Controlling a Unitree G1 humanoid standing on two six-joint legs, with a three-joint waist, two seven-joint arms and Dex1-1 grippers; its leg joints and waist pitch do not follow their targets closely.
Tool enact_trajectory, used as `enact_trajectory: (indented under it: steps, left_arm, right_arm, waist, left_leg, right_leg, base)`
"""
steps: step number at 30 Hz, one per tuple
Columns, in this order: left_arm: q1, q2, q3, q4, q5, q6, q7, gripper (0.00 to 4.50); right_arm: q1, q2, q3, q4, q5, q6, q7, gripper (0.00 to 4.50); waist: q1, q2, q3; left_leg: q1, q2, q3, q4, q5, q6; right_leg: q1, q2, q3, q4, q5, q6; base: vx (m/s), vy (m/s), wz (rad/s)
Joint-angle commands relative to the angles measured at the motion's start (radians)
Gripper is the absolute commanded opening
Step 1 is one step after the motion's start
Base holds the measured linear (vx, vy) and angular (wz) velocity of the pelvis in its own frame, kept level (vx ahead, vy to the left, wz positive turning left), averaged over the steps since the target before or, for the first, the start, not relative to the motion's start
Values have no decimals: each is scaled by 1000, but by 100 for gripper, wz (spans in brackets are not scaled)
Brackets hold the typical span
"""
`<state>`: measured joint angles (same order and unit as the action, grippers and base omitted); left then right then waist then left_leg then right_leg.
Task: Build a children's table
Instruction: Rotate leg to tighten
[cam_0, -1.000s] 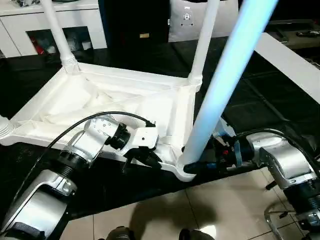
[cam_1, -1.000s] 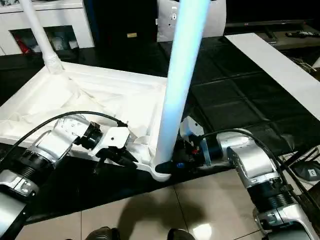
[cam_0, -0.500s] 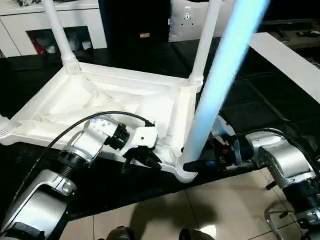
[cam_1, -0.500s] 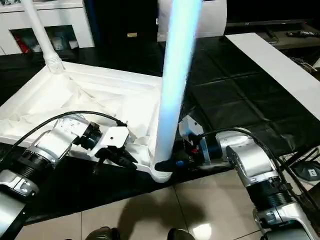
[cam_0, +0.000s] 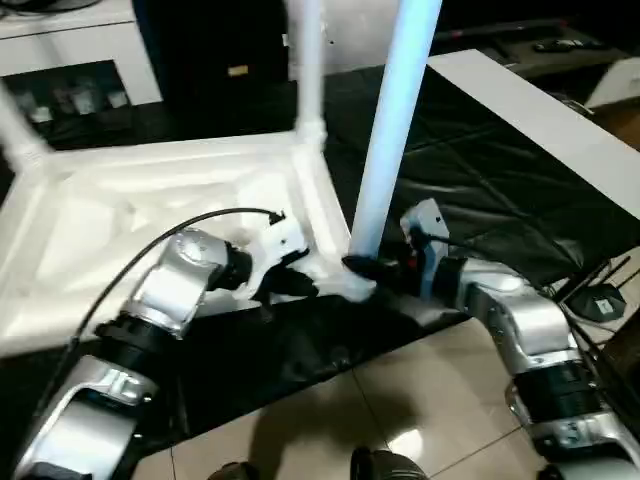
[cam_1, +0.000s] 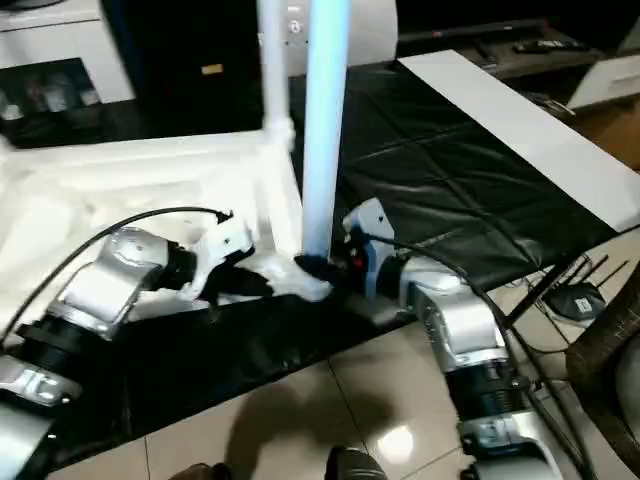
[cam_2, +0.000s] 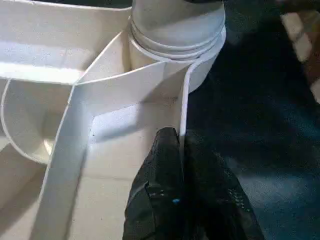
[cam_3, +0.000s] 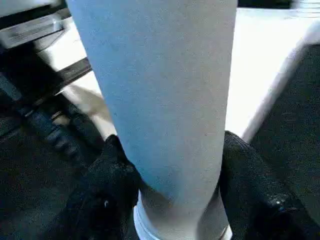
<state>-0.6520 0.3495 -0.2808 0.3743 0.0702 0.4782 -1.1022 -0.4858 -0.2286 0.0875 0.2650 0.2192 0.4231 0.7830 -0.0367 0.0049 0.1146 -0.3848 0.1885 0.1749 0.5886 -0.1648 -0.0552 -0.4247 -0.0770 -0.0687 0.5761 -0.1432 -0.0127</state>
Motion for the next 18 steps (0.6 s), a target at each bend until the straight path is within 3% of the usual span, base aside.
enact_trajectory:
  steps: [1,2,5,6,8,9,10,13,15,18]
  left_arm:
    - [-23,-60,13,-32,-23,46,65,0]
    - [-23,-60,13,-32,-23,46,65,0]
    - [-65,-146,54,-4,-5,90,241,0]
    - [-83,-183,79,4,2,109,327,0]
    - [-88,-198,90,3,2,116,357,0]
    - [-90,-207,98,-1,3,123,374,0]
    - [-90,-211,98,-5,7,128,380,0]
    - [-86,-206,90,-9,18,125,383,0]
    - [-83,-200,84,-6,22,116,381,0]
    - [-72,-170,60,4,34,68,356,0]
  right_arm:
    - [-18,64,26,56,-13,40,-90,202]
    - [-18,64,26,56,-13,40,-90,202]
    - [-72,174,-22,141,-51,23,-317,202]
    - [-97,224,-42,184,-68,6,-414,202]
    - [-105,245,-52,203,-72,-15,-452,202]
    - [-109,257,-59,213,-75,-28,-474,202]
    - [-109,267,-65,219,-73,-46,-481,236]
    - [-101,276,-76,211,-59,-72,-474,273]
    - [-95,276,-84,202,-55,-78,-463,305]
    - [-68,240,-85,158,-64,-103,-420,317]
  waist:
    - [8,1,-60]
    - [6,1,-59]
    - [-1,2,-64]
    - [-2,1,-70]
    - [-3,6,-80]
    - [-3,3,-80]
    - [-2,3,-84]
    - [4,1,-91]
    - [7,4,-90]
    - [10,5,-87]
  left_leg:
    - [16,29,-20,-80,-363,23]
    - [14,29,-18,-80,-357,23]
    - [13,27,-17,-79,-327,13]
    - [6,26,-17,-77,-299,14]
    - [5,26,-14,-73,-255,24]
    - [2,24,-8,-70,-223,49]
    - [3,23,-7,-67,-214,57]
    - [0,24,-5,-63,-144,95]
    - [1,26,-4,-64,-131,109]
    - [5,27,-5,-66,-166,102]
  right_leg:
    - [40,-60,39,-91,-519,-164]
    - [40,-59,40,-90,-510,-167]
    - [39,-58,39,-85,-472,-183]
    - [49,-58,39,-79,-431,-187]
    - [53,-56,40,-72,-345,-207]
    - [54,-54,41,-70,-273,-229]
    - [57,-55,41,-68,-259,-234]
    - [65,-54,41,-58,-171,-255]
    - [65,-53,39,-56,-148,-267]
    - [65,-52,39,-59,-187,-264]
  base:
    - [0,0,0]
    - [0,0,0]
    - [0,0,0]
    - [0,0,0]
    - [0,0,0]
    - [0,0,0]
    - [0,0,0]
    - [0,0,0]
    - [0,0,0]
    - [0,0,0]
